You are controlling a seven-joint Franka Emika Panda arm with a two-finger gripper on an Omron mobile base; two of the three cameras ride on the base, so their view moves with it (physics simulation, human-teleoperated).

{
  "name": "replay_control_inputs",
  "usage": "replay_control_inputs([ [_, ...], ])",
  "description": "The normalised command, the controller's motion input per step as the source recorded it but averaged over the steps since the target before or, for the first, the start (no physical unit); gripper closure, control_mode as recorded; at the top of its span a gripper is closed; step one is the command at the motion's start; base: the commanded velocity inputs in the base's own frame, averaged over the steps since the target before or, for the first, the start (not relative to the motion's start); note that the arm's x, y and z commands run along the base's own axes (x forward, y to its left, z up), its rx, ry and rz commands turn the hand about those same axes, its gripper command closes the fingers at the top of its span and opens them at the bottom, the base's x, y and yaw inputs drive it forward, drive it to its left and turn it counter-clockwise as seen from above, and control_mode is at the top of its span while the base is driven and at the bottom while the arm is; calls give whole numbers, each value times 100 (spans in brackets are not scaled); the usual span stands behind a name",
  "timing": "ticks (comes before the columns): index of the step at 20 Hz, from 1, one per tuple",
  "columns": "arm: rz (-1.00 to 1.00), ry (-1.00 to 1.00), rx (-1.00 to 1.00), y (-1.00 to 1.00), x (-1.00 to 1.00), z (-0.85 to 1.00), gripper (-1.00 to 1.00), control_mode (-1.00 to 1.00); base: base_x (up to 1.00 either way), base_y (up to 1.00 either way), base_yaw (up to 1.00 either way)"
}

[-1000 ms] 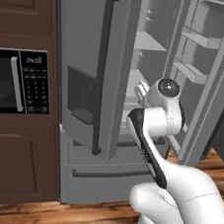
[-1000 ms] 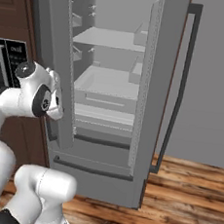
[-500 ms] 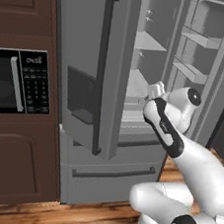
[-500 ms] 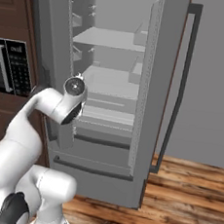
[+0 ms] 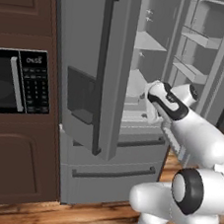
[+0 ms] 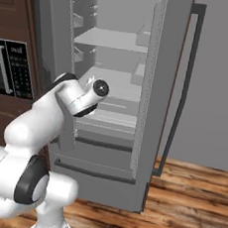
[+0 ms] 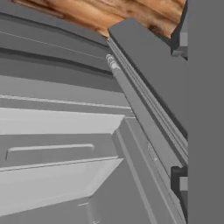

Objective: Place one of the steaks on the plate and the other in the bowl. Then place the bowl in the fridge.

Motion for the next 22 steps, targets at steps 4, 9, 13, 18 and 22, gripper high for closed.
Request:
replay_control_inputs([
  [4, 11, 2, 11, 22, 54, -25, -100, -100, 0, 0, 0],
  [9, 19, 3, 8, 11, 42, -15, -100, -100, 0, 0, 0],
  [13, 17, 12, 0, 36, 35, 0, -100, -100, 0, 0, 0],
  [18, 16, 15, 0, 23, 38, 0, -100, -100, 0, 0, 0],
  [22, 18, 20, 1, 18, 28, -1, -100, -100, 0, 0, 0],
])
